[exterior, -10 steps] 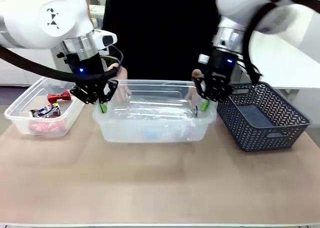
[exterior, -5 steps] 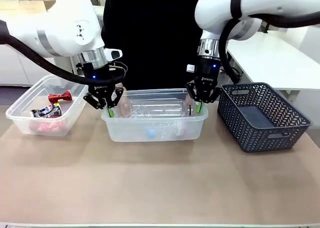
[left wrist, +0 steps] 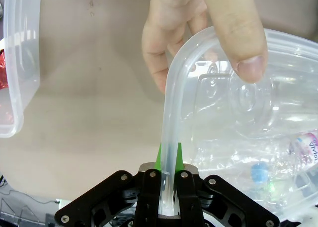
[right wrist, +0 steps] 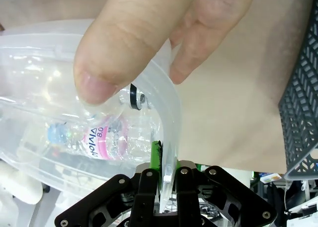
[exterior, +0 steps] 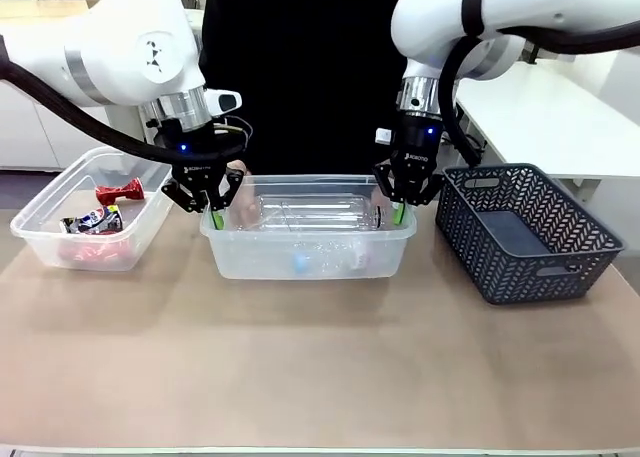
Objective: Sort the waste into each basket.
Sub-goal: Release the Organizing box you were holding.
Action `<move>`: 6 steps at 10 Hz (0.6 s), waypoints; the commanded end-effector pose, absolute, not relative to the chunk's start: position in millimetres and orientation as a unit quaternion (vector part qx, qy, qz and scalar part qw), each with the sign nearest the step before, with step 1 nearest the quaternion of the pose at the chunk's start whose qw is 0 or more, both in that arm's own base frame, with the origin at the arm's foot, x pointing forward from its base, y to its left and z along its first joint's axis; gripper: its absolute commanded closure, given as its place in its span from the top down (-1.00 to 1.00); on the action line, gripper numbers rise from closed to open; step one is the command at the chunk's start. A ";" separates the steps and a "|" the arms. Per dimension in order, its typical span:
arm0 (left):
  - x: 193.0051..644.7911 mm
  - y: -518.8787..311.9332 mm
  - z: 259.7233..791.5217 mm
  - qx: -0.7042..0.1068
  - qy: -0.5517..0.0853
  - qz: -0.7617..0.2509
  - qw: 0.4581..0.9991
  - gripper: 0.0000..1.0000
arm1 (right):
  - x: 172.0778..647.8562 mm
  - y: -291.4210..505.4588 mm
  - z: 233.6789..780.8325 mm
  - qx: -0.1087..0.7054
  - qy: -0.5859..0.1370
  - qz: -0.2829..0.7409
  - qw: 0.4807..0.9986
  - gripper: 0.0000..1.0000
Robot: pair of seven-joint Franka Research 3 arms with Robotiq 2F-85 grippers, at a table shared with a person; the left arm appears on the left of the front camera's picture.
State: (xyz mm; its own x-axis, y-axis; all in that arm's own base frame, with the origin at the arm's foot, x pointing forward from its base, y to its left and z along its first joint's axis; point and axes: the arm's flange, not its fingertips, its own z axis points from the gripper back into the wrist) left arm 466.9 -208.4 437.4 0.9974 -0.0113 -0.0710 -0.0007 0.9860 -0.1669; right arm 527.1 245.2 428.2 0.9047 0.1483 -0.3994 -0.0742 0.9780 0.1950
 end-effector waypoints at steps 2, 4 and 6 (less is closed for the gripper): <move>462.8 -211.0 438.3 -0.085 0.034 0.000 0.996 -0.90 | 523.5 248.9 431.3 0.086 0.206 0.064 0.973 -0.90; 466.9 -208.3 437.3 -0.084 0.036 -0.003 0.996 -0.89 | 527.1 245.2 428.2 0.088 0.211 0.057 0.972 -0.90; 459.4 -209.0 453.9 -0.098 0.015 -0.014 0.995 0.28 | 500.8 210.7 434.7 0.137 0.140 -0.009 0.981 0.19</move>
